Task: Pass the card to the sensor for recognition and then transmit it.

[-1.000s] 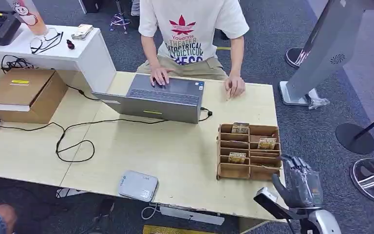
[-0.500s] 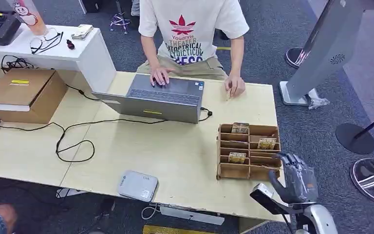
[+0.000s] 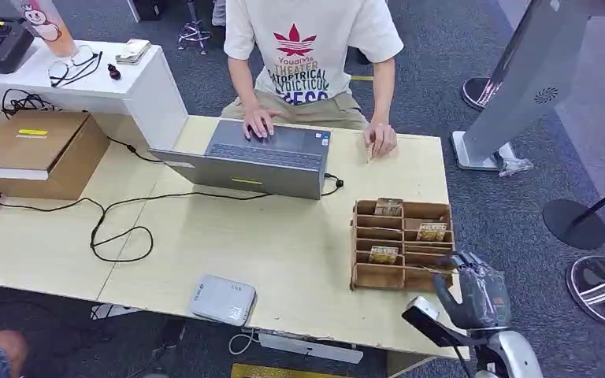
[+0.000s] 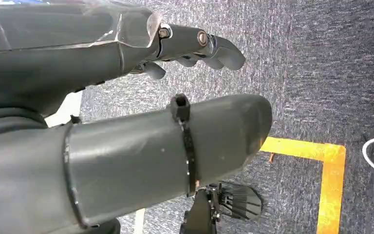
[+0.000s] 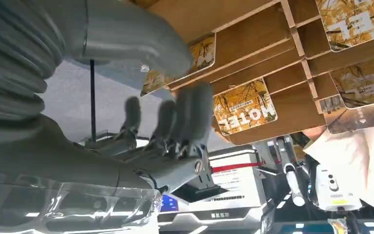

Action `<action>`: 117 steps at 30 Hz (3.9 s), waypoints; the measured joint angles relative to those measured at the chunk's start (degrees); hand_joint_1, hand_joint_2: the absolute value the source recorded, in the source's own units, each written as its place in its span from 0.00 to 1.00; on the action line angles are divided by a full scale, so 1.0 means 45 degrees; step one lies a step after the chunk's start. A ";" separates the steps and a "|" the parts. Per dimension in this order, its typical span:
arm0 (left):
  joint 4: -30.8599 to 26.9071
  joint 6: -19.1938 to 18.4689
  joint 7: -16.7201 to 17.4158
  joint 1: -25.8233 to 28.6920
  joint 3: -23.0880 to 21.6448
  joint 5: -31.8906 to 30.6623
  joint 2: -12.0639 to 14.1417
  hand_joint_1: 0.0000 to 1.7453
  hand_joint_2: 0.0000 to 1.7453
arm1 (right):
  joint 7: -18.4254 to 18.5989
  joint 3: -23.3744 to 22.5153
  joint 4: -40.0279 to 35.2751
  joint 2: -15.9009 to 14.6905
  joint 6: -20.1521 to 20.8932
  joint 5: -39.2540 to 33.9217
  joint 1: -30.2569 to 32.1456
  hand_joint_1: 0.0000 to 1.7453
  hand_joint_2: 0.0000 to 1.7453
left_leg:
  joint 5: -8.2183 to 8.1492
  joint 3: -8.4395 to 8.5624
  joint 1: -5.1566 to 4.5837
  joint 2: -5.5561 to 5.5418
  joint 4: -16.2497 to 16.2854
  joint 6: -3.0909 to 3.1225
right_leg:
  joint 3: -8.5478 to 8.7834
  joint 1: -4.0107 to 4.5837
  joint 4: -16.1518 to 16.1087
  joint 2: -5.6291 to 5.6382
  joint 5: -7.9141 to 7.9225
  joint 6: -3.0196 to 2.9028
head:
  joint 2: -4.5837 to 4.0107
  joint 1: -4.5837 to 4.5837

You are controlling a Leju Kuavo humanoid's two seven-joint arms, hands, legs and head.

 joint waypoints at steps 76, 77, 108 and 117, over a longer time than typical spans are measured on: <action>-0.0029 -0.0355 0.0330 -0.0577 -0.1141 0.0180 -0.0257 0.00 0.00 | -0.1948 0.3119 0.2045 -0.1189 0.5527 -0.4357 -1.0381 1.00 1.00 | 0.0039 -0.0012 -0.0001 -0.0004 0.0010 0.0012 | 0.0000 0.0000 0.0014 -0.0005 0.0044 0.0015 | 0.0000 0.0005; -0.0029 -0.0379 0.0340 -0.0581 -0.1165 0.0170 -0.0277 0.00 0.00 | -0.1987 0.3201 0.2157 -0.1000 0.5405 -0.4313 -1.0462 1.00 1.00 | 0.0039 -0.0014 0.0000 -0.0004 0.0009 0.0011 | 0.0000 0.0002 0.0015 -0.0003 0.0044 0.0015 | 0.0000 -0.0005; -0.0029 -0.0398 0.0690 -0.0849 -0.1496 0.0117 -0.0559 0.00 0.00 | -0.2224 0.5289 0.5032 0.4507 0.2911 -0.1996 -0.9554 0.00 1.00 | 0.0043 -0.0014 0.0010 0.0001 0.0007 0.0003 | -0.0010 0.0018 0.0020 0.0005 0.0044 0.0011 | 0.0000 0.0000; -0.0029 -0.0336 0.0651 -0.0846 -0.1525 0.0179 -0.0549 0.00 0.00 | -0.2999 0.5212 0.4703 0.4546 0.1749 -0.3195 -0.8444 0.00 1.00 | 0.0042 -0.0014 0.0010 -0.0001 0.0007 0.0002 | -0.0010 0.0018 0.0019 0.0003 0.0043 0.0011 | 0.0000 0.0000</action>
